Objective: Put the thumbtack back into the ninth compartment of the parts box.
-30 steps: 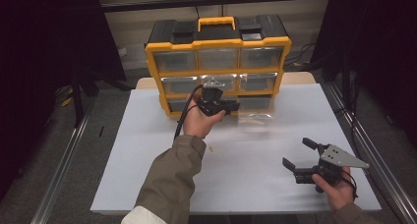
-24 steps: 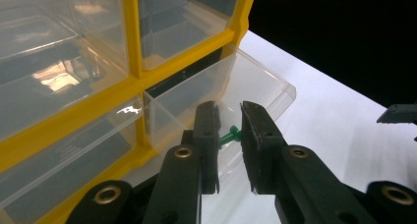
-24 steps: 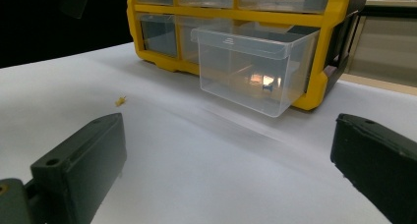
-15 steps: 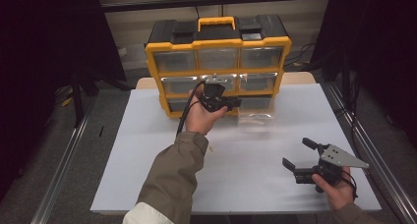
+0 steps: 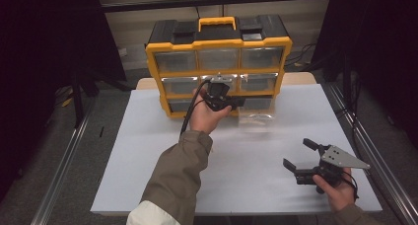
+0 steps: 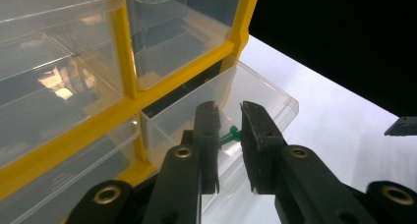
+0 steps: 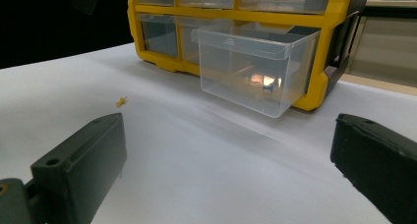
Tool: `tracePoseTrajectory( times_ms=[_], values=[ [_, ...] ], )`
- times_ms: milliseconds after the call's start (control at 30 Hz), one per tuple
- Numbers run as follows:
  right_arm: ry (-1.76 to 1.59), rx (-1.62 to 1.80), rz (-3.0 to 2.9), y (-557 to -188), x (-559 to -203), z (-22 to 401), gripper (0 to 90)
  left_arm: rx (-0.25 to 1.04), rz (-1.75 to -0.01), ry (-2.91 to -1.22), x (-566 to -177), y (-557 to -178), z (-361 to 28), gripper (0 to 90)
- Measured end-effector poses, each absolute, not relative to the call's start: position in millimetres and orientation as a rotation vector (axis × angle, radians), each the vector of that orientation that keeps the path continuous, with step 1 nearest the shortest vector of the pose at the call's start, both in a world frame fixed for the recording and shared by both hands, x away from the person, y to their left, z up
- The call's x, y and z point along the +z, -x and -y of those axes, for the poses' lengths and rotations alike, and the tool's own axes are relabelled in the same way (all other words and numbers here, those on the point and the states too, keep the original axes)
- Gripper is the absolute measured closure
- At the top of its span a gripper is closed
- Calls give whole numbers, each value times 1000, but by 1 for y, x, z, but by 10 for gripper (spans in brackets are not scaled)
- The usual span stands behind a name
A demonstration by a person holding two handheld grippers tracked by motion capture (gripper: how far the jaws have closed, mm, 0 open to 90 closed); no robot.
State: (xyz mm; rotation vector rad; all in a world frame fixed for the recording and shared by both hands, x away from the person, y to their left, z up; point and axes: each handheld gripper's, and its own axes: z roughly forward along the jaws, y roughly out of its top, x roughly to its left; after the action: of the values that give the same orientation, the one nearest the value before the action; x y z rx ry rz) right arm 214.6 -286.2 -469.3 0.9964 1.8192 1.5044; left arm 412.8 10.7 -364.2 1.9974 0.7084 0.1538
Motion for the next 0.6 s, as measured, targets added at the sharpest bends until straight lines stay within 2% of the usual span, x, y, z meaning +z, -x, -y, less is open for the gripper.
tracePoseTrajectory(
  times_ms=[600],
  values=[
    [-996, 1505, -1820, -215, -469, 286, 0, 171, -710, -2018, -364, -416, -5, 775]
  ],
)
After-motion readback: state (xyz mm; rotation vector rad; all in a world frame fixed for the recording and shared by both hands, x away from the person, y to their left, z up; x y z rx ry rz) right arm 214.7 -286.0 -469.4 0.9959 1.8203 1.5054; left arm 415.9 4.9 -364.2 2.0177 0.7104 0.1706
